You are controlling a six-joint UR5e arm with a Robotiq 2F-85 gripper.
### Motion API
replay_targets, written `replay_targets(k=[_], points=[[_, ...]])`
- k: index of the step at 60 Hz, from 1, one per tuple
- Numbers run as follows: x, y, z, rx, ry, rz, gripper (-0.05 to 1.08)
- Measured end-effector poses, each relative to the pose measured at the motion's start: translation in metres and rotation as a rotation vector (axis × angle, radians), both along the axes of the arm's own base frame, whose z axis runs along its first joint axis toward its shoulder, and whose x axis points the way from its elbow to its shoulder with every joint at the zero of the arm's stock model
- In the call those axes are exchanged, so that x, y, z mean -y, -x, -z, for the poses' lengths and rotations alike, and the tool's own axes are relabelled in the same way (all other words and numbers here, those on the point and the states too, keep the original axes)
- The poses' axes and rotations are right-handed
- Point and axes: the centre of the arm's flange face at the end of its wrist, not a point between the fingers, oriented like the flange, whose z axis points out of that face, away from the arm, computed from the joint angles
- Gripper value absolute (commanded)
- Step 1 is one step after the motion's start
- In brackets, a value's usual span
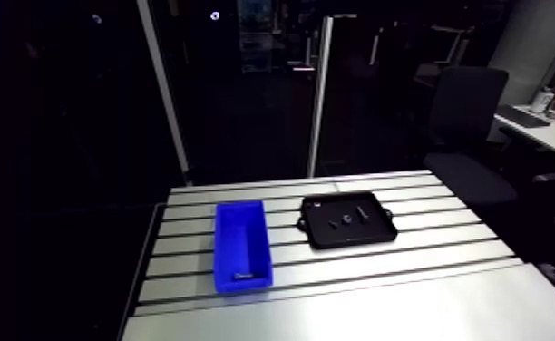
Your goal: Pick up the M10 bolt from the tray and put it into the blue bin.
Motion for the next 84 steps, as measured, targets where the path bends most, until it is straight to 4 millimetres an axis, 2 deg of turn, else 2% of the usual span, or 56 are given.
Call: replay_targets(k=[14, 25, 65, 84], points=[[0.008, 0.026, 0.007, 0.0, 0.012, 0.02, 0.01], [0.012, 0.036, 0.01, 0.001, 0.017, 0.028, 0.01], [0.013, 0.04, 0.009, -0.002, 0.005, 0.022, 0.01], [0.004, 0.04, 0.016, 0.009, 0.005, -0.006, 0.01]])
